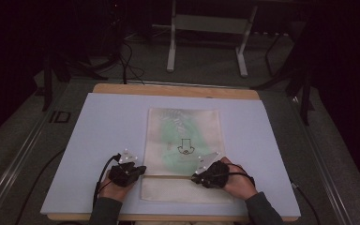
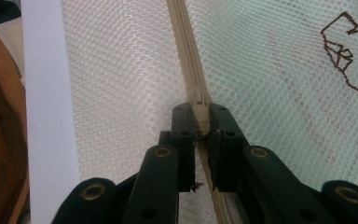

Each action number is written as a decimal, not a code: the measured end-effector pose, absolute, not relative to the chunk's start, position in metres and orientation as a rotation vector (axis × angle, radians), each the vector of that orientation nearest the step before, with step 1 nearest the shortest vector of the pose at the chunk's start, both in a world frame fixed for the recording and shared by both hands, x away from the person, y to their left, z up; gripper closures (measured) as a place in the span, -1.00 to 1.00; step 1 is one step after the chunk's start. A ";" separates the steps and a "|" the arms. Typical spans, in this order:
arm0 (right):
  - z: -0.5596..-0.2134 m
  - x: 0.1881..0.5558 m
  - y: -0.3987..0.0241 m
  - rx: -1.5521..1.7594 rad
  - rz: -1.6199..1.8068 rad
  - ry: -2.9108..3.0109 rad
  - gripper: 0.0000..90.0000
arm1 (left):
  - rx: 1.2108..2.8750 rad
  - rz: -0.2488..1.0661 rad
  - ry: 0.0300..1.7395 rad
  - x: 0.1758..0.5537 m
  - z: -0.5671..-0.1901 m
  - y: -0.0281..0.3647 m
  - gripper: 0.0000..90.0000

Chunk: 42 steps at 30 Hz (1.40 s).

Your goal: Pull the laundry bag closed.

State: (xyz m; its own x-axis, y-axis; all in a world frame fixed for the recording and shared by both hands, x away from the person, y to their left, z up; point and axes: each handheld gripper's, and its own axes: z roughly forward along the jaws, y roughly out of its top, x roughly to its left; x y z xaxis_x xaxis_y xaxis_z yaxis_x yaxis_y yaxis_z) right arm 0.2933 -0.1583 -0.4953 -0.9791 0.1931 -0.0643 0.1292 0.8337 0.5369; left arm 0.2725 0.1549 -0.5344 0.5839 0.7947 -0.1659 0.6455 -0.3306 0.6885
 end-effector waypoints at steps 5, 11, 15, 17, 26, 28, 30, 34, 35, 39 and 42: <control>-0.494 0.293 -0.162 0.275 0.836 2.891 0.83 | 2.077 0.259 1.141 0.273 -0.534 0.155 0.99; -0.496 0.292 -0.167 0.278 0.828 2.896 0.83 | 2.076 0.260 1.144 0.272 -0.534 0.155 0.99; -0.496 0.292 -0.168 0.281 0.827 2.895 0.83 | 2.075 0.261 1.144 0.272 -0.534 0.155 0.99; -0.496 0.292 -0.170 0.287 0.827 2.894 0.83 | 2.075 0.261 1.144 0.272 -0.534 0.155 0.99; -0.499 0.291 -0.180 0.322 0.823 2.897 0.83 | 2.075 0.262 1.144 0.272 -0.534 0.155 0.99; -0.499 0.292 -0.182 0.327 0.822 2.897 0.83 | 2.076 0.262 1.144 0.272 -0.534 0.154 0.99; -0.500 0.292 -0.184 0.328 0.817 2.897 0.83 | 2.077 0.264 1.143 0.272 -0.534 0.154 0.99; -0.500 0.292 -0.187 0.336 0.826 2.898 0.83 | 2.077 0.264 1.144 0.272 -0.534 0.154 0.99; -0.500 0.291 -0.187 0.341 0.814 2.898 0.83 | 2.077 0.264 1.143 0.272 -0.534 0.154 0.99; -0.500 0.291 -0.190 0.345 0.817 2.897 0.83 | 2.080 0.266 1.143 0.272 -0.534 0.154 0.99; -0.501 0.291 -0.192 0.351 0.815 2.897 0.83 | 2.079 0.266 1.143 0.272 -0.534 0.154 0.99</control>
